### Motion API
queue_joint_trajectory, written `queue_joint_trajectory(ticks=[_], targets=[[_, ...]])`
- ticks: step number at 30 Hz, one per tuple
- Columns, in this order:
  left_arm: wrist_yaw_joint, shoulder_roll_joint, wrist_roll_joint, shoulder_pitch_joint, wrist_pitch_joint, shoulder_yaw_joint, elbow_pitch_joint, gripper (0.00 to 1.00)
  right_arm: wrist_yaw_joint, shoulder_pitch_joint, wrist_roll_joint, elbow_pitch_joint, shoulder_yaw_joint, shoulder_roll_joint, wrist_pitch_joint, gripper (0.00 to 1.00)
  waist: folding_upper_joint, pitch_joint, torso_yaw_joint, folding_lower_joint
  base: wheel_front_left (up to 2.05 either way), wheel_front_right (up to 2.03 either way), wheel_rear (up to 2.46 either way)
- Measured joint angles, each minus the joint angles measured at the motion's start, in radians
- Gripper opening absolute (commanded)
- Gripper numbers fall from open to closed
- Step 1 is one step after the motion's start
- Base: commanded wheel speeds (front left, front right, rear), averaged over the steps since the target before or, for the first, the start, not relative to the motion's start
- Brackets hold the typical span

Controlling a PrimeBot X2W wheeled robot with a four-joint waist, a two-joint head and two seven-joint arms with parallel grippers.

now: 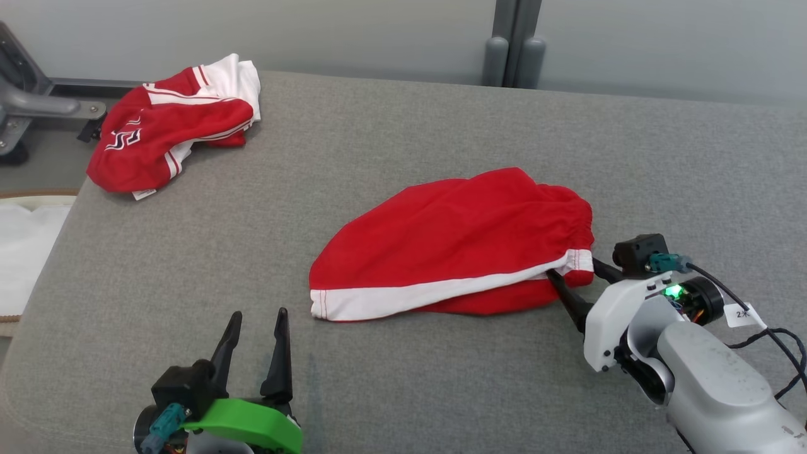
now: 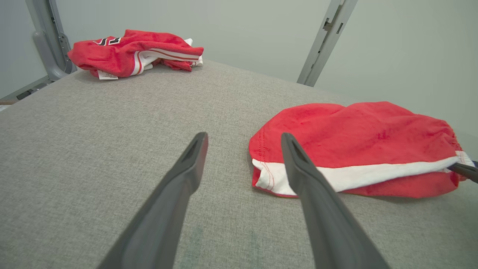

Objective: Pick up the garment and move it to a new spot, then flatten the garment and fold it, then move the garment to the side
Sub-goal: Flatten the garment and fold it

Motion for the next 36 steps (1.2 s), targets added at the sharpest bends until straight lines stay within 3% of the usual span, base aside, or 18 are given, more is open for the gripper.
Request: queue_joint_trajectory(ticks=[1, 4, 9, 11, 12, 14, 19, 28, 36], targets=[[0.0, 0.0, 0.0, 0.0, 0.0, 0.0, 0.0, 1.0, 0.0, -0.004, 0.016, -0.004, 0.015, -0.004, -0.003, 0.88, 0.0, 0.002, -0.001, 0.0, 0.0, 0.0, 0.0], [0.0, 0.0, 0.0, -0.002, 0.0, -0.003, -0.002, 1.0, 0.0, -0.021, 0.051, -0.008, 0.055, -0.018, -0.012, 0.56, 0.0, 0.009, -0.003, 0.0, 0.0, 0.0, 0.0], [0.0, 0.0, 0.003, -0.012, 0.0, -0.009, -0.003, 1.0, 0.0, -0.062, 0.097, -0.008, 0.125, -0.036, -0.037, 0.44, 0.0, 0.024, -0.004, 0.0, 0.0, 0.0, 0.0], [0.0, 0.0, 0.003, -0.017, 0.0, -0.011, -0.003, 1.0, 0.0, -0.081, 0.108, -0.002, 0.147, -0.043, -0.056, 0.33, 0.0, 0.029, -0.005, 0.0, 0.0, 0.0, 0.0], [0.0, 0.0, 0.003, -0.018, 0.0, -0.012, -0.002, 1.0, 0.0, -0.087, 0.111, 0.001, 0.155, -0.046, -0.066, 0.26, 0.0, 0.031, -0.005, 0.0, 0.0, 0.0, 0.0], [0.0, 0.0, 0.003, -0.02, 0.0, -0.021, 0.001, 1.0, 0.0, -0.101, 0.118, 0.012, 0.172, -0.049, -0.086, 0.02, 0.0, 0.034, -0.007, 0.0, 0.0, 0.0, 0.0], [0.0, 0.005, -0.028, -0.047, 0.0, -0.083, 0.043, 1.0, 0.0, -0.115, 0.135, 0.021, 0.213, -0.061, -0.123, 0.0, 0.0, 0.037, -0.019, 0.0, 0.0, 0.0, 0.0], [0.0, 0.068, -0.221, -0.166, 0.034, -0.236, 0.249, 1.0, 0.0, -0.138, 0.171, 0.029, 0.27, -0.085, -0.152, 0.0, 0.0, 0.054, -0.059, 0.0, 0.0, 0.0, 0.0], [0.0, 0.099, -0.377, -0.234, 0.049, -0.356, 0.312, 1.0, 0.0, -0.16, 0.193, 0.046, 0.306, -0.085, -0.165, 0.0, 0.0, 0.076, -0.08, 0.0, 0.0, 0.0, 0.0]])
